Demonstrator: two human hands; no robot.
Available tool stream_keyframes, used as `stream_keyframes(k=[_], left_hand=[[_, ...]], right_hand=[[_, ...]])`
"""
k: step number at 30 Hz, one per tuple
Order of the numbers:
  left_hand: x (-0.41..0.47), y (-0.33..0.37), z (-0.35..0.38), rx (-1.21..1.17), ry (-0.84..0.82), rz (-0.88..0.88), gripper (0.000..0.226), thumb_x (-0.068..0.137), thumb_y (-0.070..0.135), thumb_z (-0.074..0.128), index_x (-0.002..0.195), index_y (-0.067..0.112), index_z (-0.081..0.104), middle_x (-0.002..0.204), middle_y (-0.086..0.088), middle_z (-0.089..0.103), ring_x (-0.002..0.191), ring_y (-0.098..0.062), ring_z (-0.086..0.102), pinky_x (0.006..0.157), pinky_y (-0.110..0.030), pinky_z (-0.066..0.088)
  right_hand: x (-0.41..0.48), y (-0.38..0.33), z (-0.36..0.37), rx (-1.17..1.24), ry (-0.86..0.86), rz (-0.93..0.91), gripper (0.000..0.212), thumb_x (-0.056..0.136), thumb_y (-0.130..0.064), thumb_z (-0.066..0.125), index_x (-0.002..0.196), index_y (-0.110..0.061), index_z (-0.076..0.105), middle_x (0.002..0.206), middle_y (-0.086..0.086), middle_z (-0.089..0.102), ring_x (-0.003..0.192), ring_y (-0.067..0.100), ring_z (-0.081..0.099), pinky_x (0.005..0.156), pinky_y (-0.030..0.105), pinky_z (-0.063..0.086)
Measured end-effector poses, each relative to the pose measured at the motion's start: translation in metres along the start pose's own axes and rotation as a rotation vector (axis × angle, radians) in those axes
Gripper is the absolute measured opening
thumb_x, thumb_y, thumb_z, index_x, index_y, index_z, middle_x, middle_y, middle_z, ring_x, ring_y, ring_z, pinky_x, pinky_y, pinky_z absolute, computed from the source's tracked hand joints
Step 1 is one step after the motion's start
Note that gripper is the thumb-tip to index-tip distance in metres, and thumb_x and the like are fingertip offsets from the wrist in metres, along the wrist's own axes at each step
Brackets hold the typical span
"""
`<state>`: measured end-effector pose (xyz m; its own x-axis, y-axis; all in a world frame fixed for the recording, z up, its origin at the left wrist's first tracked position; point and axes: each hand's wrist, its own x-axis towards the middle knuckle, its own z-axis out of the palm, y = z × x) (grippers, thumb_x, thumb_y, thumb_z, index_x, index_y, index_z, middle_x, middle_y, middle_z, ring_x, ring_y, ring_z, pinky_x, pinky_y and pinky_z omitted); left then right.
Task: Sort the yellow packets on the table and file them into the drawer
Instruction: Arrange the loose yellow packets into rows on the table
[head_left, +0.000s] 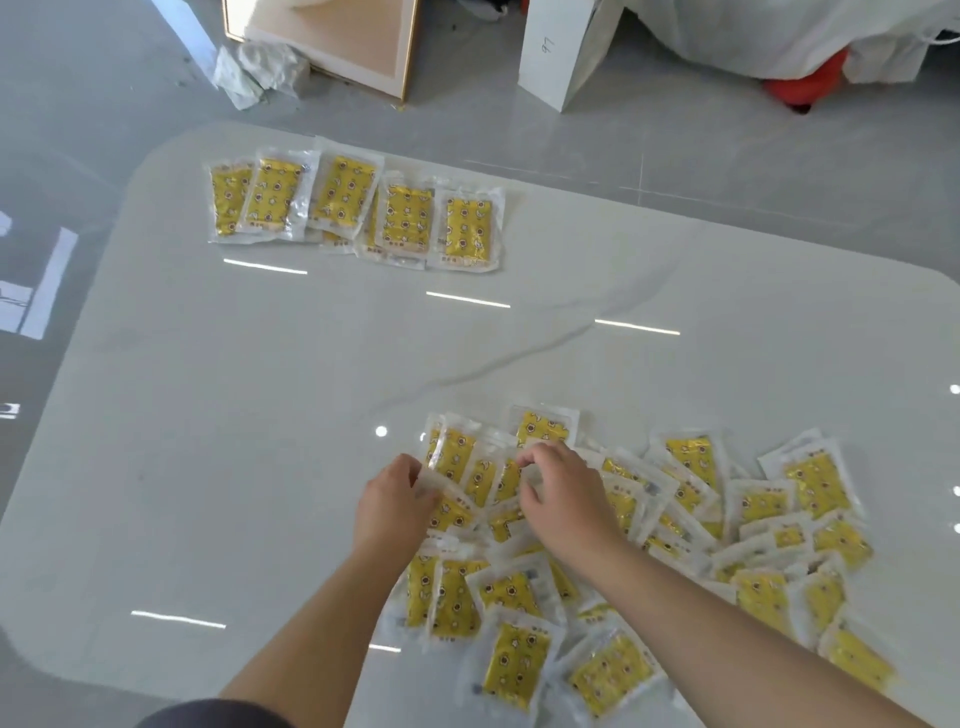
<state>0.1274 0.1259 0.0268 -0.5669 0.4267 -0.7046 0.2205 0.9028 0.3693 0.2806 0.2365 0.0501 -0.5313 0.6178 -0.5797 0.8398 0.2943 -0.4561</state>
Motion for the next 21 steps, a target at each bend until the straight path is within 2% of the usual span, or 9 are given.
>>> stream_keyframes(k=[2, 3, 5, 7, 9, 13, 17, 19, 21], left_hand=[[0.000, 0.000, 0.000, -0.071, 0.014, 0.009, 0.009, 0.089, 0.018, 0.061, 0.081, 0.016, 0.057, 0.075, 0.001, 0.059, 0.065, -0.016, 0.052, 0.054, -0.025, 0.041], [0.000, 0.001, 0.000, -0.105, 0.027, 0.023, 0.011, 0.089, 0.018, 0.061, 0.079, 0.015, 0.058, 0.077, -0.001, 0.059, 0.066, -0.017, 0.051, 0.053, -0.023, 0.037], [0.003, 0.002, -0.001, -0.156, 0.073, 0.053, 0.011, 0.089, 0.017, 0.063, 0.080, 0.013, 0.058, 0.085, -0.001, 0.058, 0.071, -0.015, 0.051, 0.055, -0.019, 0.034], [0.012, 0.005, -0.001, -0.159, 0.098, 0.090, 0.010, 0.089, 0.018, 0.064, 0.085, 0.010, 0.060, 0.095, 0.002, 0.058, 0.080, -0.014, 0.054, 0.059, -0.015, 0.036], [0.021, 0.010, 0.002, -0.128, 0.081, 0.130, 0.014, 0.089, 0.017, 0.063, 0.081, 0.007, 0.057, 0.102, 0.005, 0.056, 0.086, -0.016, 0.055, 0.062, -0.015, 0.038], [0.030, 0.024, 0.007, -0.134, 0.061, 0.123, 0.018, 0.086, 0.014, 0.057, 0.070, 0.015, 0.049, 0.090, 0.004, 0.052, 0.070, -0.010, 0.049, 0.053, -0.020, 0.034], [0.033, 0.026, 0.008, -0.117, 0.042, 0.133, 0.017, 0.086, 0.014, 0.055, 0.071, 0.016, 0.047, 0.073, 0.002, 0.052, 0.063, -0.016, 0.049, 0.050, -0.024, 0.037], [0.035, 0.026, 0.005, -0.096, 0.035, 0.132, 0.017, 0.087, 0.015, 0.055, 0.072, 0.016, 0.047, 0.069, 0.002, 0.052, 0.058, -0.013, 0.046, 0.046, -0.020, 0.034], [0.036, 0.026, 0.002, -0.098, 0.011, 0.133, 0.014, 0.089, 0.015, 0.054, 0.076, 0.013, 0.049, 0.074, -0.003, 0.056, 0.057, -0.012, 0.047, 0.039, -0.015, 0.032]], right_hand=[[-0.001, -0.001, 0.002, -0.003, -0.016, -0.024, 0.024, 0.095, -0.018, 0.050, 0.118, -0.025, 0.054, 0.126, -0.011, 0.051, 0.102, 0.009, 0.053, 0.100, 0.033, 0.039], [-0.001, -0.002, 0.003, -0.001, -0.024, -0.033, 0.025, 0.095, -0.017, 0.050, 0.119, -0.024, 0.054, 0.126, -0.010, 0.051, 0.103, 0.010, 0.053, 0.101, 0.033, 0.038], [0.002, -0.004, 0.006, -0.002, -0.024, -0.050, 0.026, 0.096, -0.017, 0.050, 0.120, -0.024, 0.054, 0.127, -0.009, 0.050, 0.106, 0.011, 0.053, 0.102, 0.033, 0.037], [0.008, -0.006, 0.009, -0.007, -0.005, -0.059, 0.026, 0.096, -0.018, 0.050, 0.121, -0.023, 0.054, 0.127, -0.009, 0.051, 0.113, 0.011, 0.050, 0.103, 0.033, 0.037], [0.017, -0.006, 0.011, -0.023, 0.023, -0.067, 0.026, 0.095, -0.019, 0.051, 0.121, -0.023, 0.054, 0.125, -0.009, 0.052, 0.119, 0.012, 0.047, 0.102, 0.033, 0.035], [0.028, -0.004, 0.014, -0.037, 0.029, -0.052, 0.027, 0.094, -0.019, 0.053, 0.122, -0.021, 0.054, 0.126, -0.006, 0.052, 0.122, 0.015, 0.046, 0.101, 0.035, 0.034], [0.029, 0.000, 0.017, -0.043, 0.004, -0.056, 0.029, 0.095, -0.021, 0.053, 0.124, -0.022, 0.053, 0.127, -0.006, 0.053, 0.122, 0.015, 0.047, 0.101, 0.034, 0.034], [0.029, 0.002, 0.018, -0.044, -0.005, -0.059, 0.031, 0.095, -0.022, 0.053, 0.126, -0.022, 0.052, 0.129, -0.006, 0.054, 0.123, 0.015, 0.047, 0.102, 0.035, 0.034], [0.031, 0.002, 0.018, -0.039, -0.007, -0.052, 0.033, 0.095, -0.022, 0.055, 0.128, -0.022, 0.052, 0.131, -0.007, 0.054, 0.123, 0.015, 0.048, 0.104, 0.036, 0.035]])
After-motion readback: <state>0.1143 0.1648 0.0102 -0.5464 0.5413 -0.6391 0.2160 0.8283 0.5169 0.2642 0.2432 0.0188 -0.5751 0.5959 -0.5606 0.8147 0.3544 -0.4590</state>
